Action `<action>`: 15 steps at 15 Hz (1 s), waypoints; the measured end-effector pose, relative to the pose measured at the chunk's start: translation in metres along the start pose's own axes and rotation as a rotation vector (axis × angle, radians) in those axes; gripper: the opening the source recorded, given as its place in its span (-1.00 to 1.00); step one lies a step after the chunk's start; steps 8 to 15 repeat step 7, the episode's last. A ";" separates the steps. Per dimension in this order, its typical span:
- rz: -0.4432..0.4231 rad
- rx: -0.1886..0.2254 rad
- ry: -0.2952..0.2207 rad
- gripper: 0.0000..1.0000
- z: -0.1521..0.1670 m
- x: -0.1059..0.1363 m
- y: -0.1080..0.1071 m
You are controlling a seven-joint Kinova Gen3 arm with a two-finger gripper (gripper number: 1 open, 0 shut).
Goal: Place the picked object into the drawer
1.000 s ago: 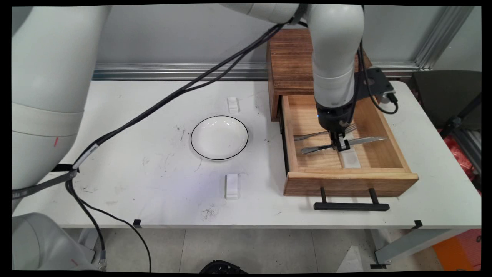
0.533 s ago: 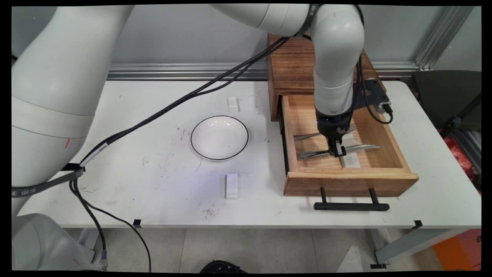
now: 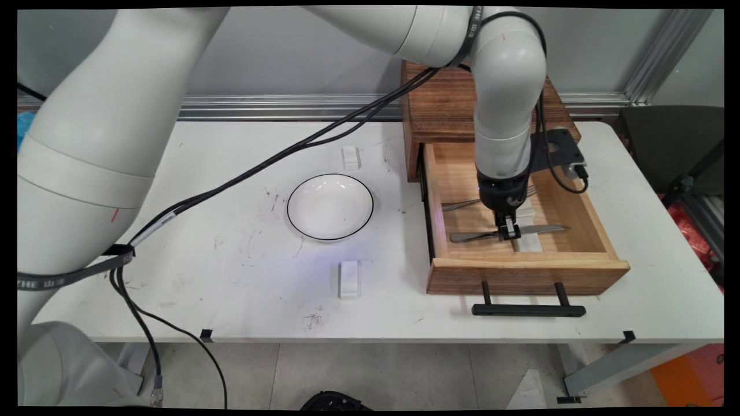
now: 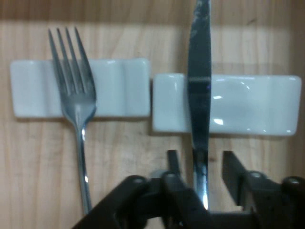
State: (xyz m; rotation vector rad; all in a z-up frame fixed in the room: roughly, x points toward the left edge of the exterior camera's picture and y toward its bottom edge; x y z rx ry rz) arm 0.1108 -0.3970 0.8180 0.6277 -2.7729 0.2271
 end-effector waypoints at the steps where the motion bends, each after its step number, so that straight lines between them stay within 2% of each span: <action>1: 0.005 0.001 0.006 1.00 0.000 0.001 -0.001; 7: 0.035 -0.001 0.061 1.00 -0.014 0.006 -0.006; 15: 0.035 -0.001 0.061 1.00 -0.014 0.006 -0.006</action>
